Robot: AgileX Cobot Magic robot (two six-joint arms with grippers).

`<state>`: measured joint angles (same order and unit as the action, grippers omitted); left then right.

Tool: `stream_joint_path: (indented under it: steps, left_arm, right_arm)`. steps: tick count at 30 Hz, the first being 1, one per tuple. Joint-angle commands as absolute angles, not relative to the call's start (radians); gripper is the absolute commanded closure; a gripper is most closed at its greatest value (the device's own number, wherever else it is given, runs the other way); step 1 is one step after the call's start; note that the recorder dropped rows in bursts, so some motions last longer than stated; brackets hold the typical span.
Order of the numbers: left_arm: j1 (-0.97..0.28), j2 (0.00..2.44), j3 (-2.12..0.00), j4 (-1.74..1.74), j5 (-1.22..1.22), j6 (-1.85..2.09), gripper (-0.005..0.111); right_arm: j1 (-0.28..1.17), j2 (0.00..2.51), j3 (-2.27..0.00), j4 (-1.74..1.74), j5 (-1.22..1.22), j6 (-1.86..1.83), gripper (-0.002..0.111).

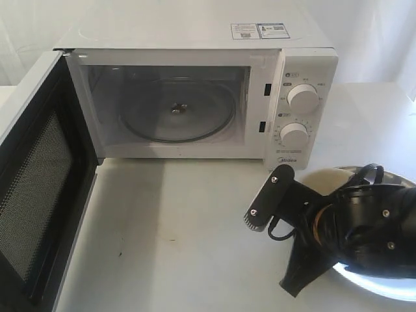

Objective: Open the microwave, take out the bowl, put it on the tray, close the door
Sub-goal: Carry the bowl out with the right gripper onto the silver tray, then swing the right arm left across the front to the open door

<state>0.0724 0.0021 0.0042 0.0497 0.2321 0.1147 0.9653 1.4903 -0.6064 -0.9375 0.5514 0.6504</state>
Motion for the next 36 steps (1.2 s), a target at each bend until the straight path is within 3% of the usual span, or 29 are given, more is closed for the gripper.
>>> stream_joint_path:
  steps: [1,6,14,17,19,22,26,28,32,36]
  left_arm:
    - [0.069,0.0,0.0,0.045,0.233,0.109,0.107]
    - [0.069,0.0,0.0,0.045,0.233,0.109,0.107]
    - [0.069,0.0,0.0,0.045,0.233,0.109,0.107]
    - [0.069,0.0,0.0,0.045,0.233,0.109,0.107]
    - [0.069,0.0,0.0,0.045,0.233,0.109,0.107]
    - [0.069,0.0,0.0,0.045,0.233,0.109,0.107]
    - [0.069,0.0,0.0,0.045,0.233,0.109,0.107]
    - [0.069,0.0,0.0,0.045,0.233,0.109,0.107]
    - [0.069,0.0,0.0,0.045,0.233,0.109,0.107]
    - [0.069,0.0,0.0,0.045,0.233,0.109,0.107]
  right_arm:
    - [0.956,1.478,-0.598,-1.092,0.553,0.721,0.108]
    - [0.956,1.478,-0.598,-1.19,0.612,0.722,0.097]
    - [0.956,1.478,-0.6,-1.376,0.642,0.856,0.057]
    - [0.956,1.478,-0.613,-1.432,0.651,0.97,0.051]
    - [0.959,1.471,-0.627,-1.443,0.638,1.014,0.056]
    - [0.986,1.438,-0.659,-1.441,0.49,1.058,0.075]
    - [1.045,1.377,-0.767,-1.506,-0.03,1.062,0.108]
    - [1.088,1.375,-0.855,-1.502,-0.082,1.062,0.108]
    - [1.214,1.436,-1.115,-1.478,0.104,1.06,0.108]
    - [1.297,1.582,-1.347,-1.624,-0.079,0.953,0.108]
